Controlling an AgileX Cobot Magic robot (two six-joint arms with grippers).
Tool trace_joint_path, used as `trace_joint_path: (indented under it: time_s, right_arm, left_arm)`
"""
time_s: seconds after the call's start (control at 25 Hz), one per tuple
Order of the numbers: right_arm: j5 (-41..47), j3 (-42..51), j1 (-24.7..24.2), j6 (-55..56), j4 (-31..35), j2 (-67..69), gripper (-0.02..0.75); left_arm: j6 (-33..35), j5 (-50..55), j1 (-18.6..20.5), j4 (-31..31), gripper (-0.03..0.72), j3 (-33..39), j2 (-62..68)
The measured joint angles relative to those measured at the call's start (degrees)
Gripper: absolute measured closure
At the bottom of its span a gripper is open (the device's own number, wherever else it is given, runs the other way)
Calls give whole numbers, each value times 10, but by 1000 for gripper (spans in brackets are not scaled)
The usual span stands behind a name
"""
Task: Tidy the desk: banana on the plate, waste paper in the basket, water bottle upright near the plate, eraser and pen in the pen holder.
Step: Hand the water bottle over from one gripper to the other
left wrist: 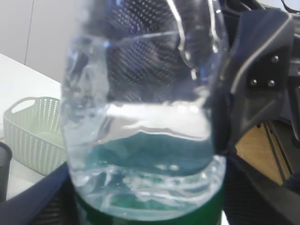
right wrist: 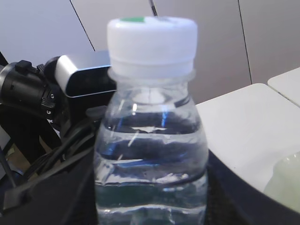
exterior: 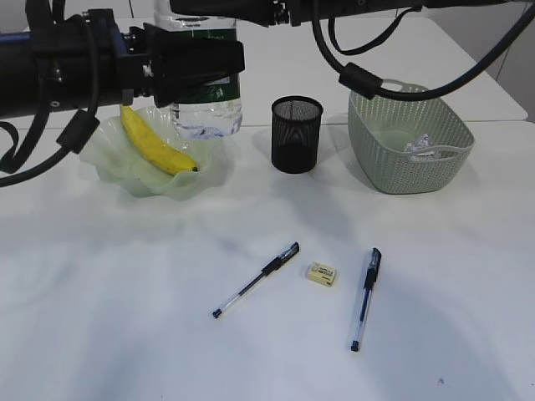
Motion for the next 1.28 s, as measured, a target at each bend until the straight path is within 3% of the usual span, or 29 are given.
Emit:
trace_joint_path:
  time_s: [0.36,0.76,1.28]
  right_arm:
    - [0,0,0,1,1,0,336]
    - [-2,0,0,1,1,0,337]
    - [-3,0,0,1,1,0,337]
  left_arm:
    - [0,9,0,-6,104,0,0]
    - [-3,11,0,-8,242,0,0]
    - [-3,11,-1,-9,255,0,0]
